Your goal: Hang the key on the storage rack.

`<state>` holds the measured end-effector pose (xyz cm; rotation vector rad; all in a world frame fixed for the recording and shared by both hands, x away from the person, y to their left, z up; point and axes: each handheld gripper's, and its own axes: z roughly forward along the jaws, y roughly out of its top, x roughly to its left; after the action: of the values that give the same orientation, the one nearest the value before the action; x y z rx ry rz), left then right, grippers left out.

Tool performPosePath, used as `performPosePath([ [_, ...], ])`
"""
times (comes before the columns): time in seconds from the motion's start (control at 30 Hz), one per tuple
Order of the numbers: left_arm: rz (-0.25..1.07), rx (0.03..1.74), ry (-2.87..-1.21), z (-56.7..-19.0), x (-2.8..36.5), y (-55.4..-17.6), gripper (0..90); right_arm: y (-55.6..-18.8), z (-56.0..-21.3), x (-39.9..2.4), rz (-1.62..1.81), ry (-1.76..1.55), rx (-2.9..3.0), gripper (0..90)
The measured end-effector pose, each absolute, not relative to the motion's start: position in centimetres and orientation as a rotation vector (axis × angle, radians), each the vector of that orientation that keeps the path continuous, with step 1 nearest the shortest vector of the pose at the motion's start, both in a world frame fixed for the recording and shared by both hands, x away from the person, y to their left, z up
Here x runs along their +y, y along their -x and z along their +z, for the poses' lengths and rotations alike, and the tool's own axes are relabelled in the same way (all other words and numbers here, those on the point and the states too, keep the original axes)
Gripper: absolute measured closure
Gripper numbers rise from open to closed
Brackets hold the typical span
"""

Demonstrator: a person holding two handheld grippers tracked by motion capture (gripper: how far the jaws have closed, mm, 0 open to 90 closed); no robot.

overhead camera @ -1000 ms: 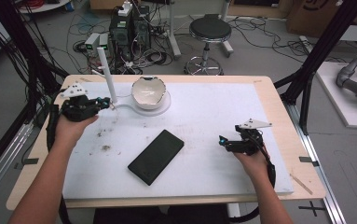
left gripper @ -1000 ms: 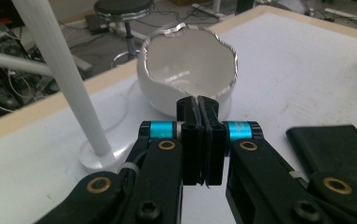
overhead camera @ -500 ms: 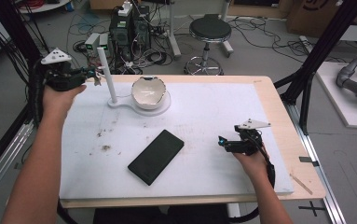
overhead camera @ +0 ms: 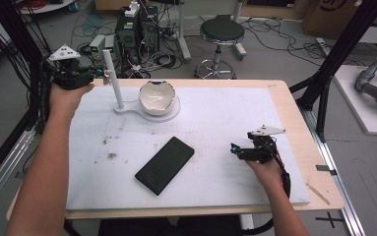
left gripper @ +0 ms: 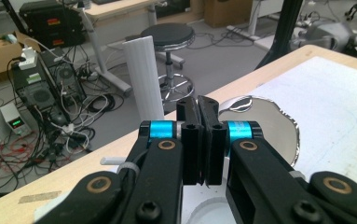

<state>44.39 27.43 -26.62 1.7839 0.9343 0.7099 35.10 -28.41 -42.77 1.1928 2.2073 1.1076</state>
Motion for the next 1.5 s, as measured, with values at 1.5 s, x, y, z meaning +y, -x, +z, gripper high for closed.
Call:
performPosePath([
  [1.5, 0.725, 1.068, -1.722, -27.3, 28.5, -45.7, 67.2, -34.8, -42.7, -28.2, 1.090, -1.177, 2.219, 16.0],
])
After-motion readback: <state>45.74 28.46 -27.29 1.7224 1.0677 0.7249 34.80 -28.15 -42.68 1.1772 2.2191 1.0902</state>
